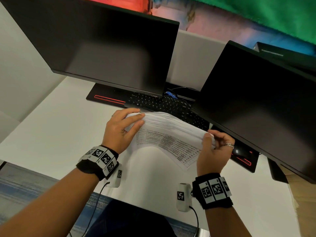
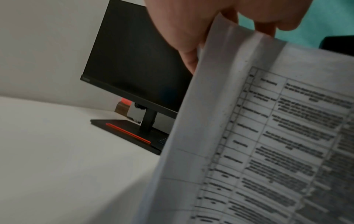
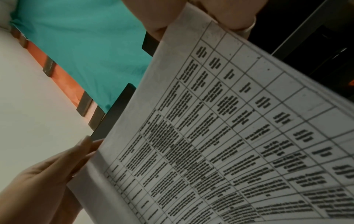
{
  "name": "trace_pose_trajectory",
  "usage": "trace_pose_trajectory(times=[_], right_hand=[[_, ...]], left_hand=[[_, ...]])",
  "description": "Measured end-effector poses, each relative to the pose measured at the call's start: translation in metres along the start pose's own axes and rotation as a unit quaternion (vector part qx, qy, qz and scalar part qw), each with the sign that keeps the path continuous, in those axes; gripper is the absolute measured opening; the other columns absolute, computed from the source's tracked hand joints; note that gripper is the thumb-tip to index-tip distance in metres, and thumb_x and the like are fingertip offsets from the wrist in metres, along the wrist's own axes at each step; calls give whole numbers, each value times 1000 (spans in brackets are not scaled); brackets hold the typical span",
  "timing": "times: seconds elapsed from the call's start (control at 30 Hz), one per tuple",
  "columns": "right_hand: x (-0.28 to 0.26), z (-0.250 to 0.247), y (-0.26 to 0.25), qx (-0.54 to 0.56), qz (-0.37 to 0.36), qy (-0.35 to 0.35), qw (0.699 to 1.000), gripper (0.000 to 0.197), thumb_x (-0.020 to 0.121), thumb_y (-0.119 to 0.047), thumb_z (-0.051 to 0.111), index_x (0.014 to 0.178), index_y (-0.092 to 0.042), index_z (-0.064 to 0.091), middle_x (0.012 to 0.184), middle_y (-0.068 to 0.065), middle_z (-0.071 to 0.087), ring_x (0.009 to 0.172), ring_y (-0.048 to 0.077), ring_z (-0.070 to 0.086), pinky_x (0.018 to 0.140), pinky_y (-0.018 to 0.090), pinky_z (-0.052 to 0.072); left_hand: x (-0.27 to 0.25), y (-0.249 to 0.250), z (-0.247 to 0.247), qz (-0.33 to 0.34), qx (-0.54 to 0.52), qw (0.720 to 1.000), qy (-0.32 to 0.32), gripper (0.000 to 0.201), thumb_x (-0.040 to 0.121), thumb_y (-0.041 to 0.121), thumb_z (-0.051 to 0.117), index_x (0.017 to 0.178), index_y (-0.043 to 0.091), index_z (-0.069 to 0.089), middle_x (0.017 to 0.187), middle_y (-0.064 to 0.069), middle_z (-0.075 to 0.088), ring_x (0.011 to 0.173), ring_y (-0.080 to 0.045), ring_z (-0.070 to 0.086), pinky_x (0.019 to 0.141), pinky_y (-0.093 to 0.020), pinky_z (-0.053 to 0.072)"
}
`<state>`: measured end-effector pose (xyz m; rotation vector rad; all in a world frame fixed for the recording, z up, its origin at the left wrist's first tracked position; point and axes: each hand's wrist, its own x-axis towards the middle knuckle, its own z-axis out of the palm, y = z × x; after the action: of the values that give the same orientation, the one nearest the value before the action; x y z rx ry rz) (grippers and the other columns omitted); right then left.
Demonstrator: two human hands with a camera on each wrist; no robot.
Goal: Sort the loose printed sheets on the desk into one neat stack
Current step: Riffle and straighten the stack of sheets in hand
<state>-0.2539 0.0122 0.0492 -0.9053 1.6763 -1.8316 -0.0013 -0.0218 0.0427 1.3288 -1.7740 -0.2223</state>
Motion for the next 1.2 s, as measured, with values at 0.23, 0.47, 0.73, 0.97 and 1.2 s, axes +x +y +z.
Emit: trace_pose_trajectory(times=[0.23, 0.47, 0.73, 0.97, 1.2], right_hand=[[2, 12, -3, -49, -5, 14, 999, 10, 91, -7, 65, 101, -8, 64, 91, -10, 63, 88, 16, 62, 79, 28, 55], [6, 13, -4, -39, 7, 32, 999, 17, 90, 1, 57, 97, -12, 65, 85, -4, 69, 77, 7, 62, 76, 20, 53], [3, 12, -5, -27, 5, 37, 999, 25, 95, 4, 50, 109, -11, 63, 89, -5, 70, 76, -5, 63, 75, 10, 49], [-2, 4, 1, -17, 16, 1, 1000, 24, 98, -5, 51, 119, -10, 59, 99, -2, 72, 85, -4, 62, 88, 23, 52], [-3, -14, 5, 40, 85, -117, 989, 76, 74, -3, 78, 137, -24, 42, 116, -2, 65, 99, 9, 68, 82, 27, 58]], left_hand=[[12, 19, 1, -219, -196, 951, 93, 26, 94, 10, 64, 119, 14, 66, 104, 4, 70, 100, -6, 64, 95, -27, 52], [17, 14, 6, -310, -256, 911, 95, 20, 90, 18, 59, 107, 20, 69, 98, -3, 74, 101, -19, 66, 99, -43, 51], [22, 8, 8, -330, -220, 915, 76, 16, 94, 24, 59, 105, 21, 71, 104, 13, 69, 103, -6, 61, 102, -40, 49], [13, 3, 3, -315, -222, 921, 56, 15, 97, 27, 57, 110, 26, 66, 108, 15, 65, 102, -3, 58, 98, -31, 47], [1, -7, -9, -308, -283, 907, -54, 59, 78, 18, 81, 129, 24, 51, 111, 8, 60, 87, 9, 63, 75, -15, 55]])
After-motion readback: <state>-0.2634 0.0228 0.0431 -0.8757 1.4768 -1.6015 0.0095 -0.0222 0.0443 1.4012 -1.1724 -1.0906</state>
